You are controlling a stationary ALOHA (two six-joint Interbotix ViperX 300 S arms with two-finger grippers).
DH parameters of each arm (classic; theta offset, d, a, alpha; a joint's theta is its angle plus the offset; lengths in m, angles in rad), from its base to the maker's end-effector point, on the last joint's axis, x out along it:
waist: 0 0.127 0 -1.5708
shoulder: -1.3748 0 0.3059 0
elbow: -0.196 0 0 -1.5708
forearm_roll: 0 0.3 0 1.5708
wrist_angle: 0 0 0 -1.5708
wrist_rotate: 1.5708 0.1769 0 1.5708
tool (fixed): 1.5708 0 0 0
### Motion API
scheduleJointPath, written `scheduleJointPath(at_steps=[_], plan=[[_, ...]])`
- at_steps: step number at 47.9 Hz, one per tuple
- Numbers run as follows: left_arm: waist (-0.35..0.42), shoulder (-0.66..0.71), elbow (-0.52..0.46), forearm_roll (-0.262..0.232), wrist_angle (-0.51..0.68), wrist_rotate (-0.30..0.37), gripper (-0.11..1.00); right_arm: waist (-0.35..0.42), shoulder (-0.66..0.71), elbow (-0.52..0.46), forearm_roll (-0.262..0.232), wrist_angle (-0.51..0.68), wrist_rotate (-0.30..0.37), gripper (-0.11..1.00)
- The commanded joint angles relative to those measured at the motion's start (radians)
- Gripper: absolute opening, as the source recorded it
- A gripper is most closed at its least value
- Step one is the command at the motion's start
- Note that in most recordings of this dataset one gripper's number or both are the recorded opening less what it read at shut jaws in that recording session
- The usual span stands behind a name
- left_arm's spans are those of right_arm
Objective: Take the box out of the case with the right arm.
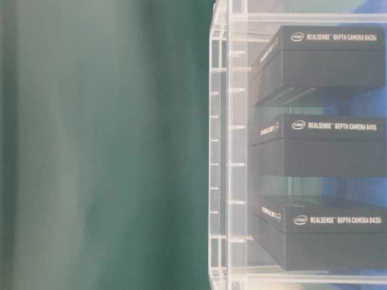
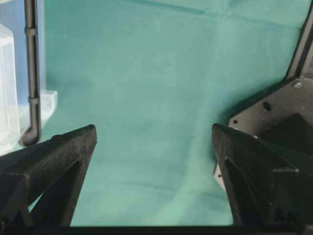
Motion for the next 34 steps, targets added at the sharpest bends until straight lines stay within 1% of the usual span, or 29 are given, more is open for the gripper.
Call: scheduleJointPath(at_steps=[1,8,16,24,34], plan=[[0.005,-0.009,-0.025,0.006,0.012,0.002,0.02,0.009,0.009,-0.023,-0.002,-0.018,0.025,0.94],[0.006,-0.023,-0.025,0.006,0.026,0.003,0.02,0.049,0.064,-0.058,-0.002,-0.064,0.097,0.94],[0.006,-0.032,-0.023,0.006,0.035,0.003,0.02,0.112,0.179,-0.146,-0.002,-0.086,0.15,0.94],[0.006,-0.034,-0.023,0.005,0.037,0.003,0.02,0.17,0.314,-0.285,-0.003,-0.087,0.19,0.94],[0.005,-0.031,-0.025,0.006,0.035,0.003,0.02,0.227,0.489,-0.491,-0.017,-0.074,0.196,0.94]])
